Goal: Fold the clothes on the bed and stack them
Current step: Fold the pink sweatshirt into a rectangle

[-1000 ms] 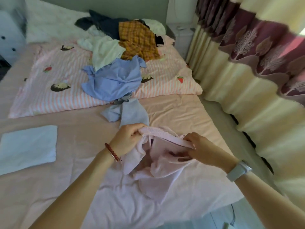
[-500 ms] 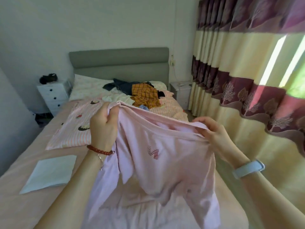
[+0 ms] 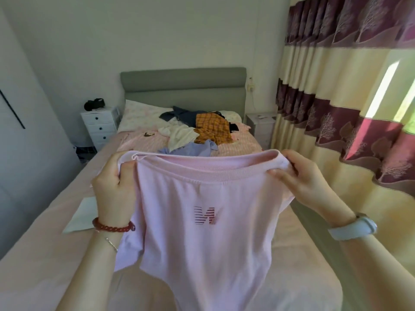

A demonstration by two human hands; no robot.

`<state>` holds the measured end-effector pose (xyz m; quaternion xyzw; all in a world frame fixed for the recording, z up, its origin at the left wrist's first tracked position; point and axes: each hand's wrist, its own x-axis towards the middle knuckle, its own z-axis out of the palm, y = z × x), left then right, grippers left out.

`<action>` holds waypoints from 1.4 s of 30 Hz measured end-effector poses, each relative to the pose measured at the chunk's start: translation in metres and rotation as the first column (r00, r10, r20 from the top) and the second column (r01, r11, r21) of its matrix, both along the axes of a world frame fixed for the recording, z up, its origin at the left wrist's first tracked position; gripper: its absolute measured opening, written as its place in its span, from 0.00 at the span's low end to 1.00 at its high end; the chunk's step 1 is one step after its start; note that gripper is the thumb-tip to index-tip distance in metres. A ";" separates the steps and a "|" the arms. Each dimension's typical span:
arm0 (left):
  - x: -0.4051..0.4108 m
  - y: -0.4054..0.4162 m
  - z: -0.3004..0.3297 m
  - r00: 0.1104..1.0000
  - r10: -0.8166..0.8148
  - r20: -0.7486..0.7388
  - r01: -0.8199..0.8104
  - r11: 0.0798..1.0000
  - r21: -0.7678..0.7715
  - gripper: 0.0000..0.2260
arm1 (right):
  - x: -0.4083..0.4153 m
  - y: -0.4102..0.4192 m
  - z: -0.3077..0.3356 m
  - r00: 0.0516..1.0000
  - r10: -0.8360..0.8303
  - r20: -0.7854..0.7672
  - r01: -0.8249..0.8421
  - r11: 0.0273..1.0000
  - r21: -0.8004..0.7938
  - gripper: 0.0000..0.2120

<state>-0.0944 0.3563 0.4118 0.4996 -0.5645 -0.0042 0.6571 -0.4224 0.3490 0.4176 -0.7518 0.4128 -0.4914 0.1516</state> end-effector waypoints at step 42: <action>0.075 -0.205 -0.470 0.974 0.162 -0.161 0.188 -0.164 0.968 0.09 | 0.137 -0.199 -0.448 0.693 0.156 -0.704 0.544 0.528 0.652 0.26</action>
